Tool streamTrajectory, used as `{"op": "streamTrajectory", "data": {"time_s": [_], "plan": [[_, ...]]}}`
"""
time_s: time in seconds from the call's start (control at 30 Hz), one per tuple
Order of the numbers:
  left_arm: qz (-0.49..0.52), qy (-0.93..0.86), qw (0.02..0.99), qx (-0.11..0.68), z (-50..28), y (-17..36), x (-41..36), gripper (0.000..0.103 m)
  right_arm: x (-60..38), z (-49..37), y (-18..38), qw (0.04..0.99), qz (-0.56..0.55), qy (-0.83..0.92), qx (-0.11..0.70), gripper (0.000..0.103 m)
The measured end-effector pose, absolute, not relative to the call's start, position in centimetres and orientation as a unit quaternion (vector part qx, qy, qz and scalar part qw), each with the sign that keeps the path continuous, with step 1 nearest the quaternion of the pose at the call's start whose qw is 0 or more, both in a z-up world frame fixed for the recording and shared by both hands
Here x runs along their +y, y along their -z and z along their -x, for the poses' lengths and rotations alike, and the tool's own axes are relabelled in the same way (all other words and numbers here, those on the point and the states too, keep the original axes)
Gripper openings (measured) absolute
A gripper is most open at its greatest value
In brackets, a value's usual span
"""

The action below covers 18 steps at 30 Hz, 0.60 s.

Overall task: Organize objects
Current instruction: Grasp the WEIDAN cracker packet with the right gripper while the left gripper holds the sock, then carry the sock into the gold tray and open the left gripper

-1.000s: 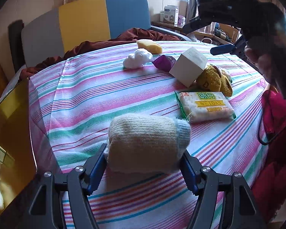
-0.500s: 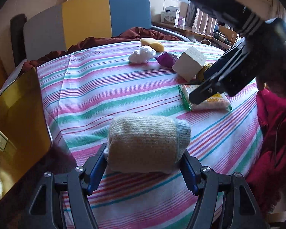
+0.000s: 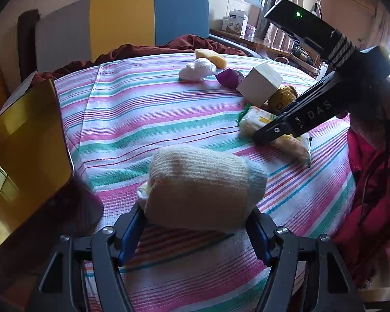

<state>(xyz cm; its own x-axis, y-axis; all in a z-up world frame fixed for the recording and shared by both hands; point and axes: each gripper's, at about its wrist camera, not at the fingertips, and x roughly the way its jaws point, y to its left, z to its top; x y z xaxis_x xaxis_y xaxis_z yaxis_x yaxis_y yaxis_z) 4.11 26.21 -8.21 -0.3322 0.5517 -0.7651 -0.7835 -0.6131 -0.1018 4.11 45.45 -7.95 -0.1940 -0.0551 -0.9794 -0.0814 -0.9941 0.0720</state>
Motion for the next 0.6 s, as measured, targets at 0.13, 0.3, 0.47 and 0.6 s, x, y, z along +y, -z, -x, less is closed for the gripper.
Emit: {"op": "streamTrajectory", "data": {"time_s": [0.13,0.3,0.47,0.6], "plan": [[0.399,-0.806,0.411,0.149,-4.3,8.2,26.2,0.071,45.6,-4.2,8.2,0.011,0.603,-0.792,0.089,0.049],[0.397,-0.811,0.401,0.153,-4.5,7.9,26.2,0.070,45.7,-4.8,8.7,0.007,0.591,-0.803,0.085,0.053],[0.391,-0.819,0.395,0.145,-4.9,6.5,25.8,0.069,45.6,-5.4,9.0,0.004,0.584,-0.808,0.073,0.056],[0.379,-0.829,0.390,0.131,-4.7,4.6,24.6,0.069,45.7,-5.7,9.1,0.006,0.584,-0.809,0.064,0.056]]}}
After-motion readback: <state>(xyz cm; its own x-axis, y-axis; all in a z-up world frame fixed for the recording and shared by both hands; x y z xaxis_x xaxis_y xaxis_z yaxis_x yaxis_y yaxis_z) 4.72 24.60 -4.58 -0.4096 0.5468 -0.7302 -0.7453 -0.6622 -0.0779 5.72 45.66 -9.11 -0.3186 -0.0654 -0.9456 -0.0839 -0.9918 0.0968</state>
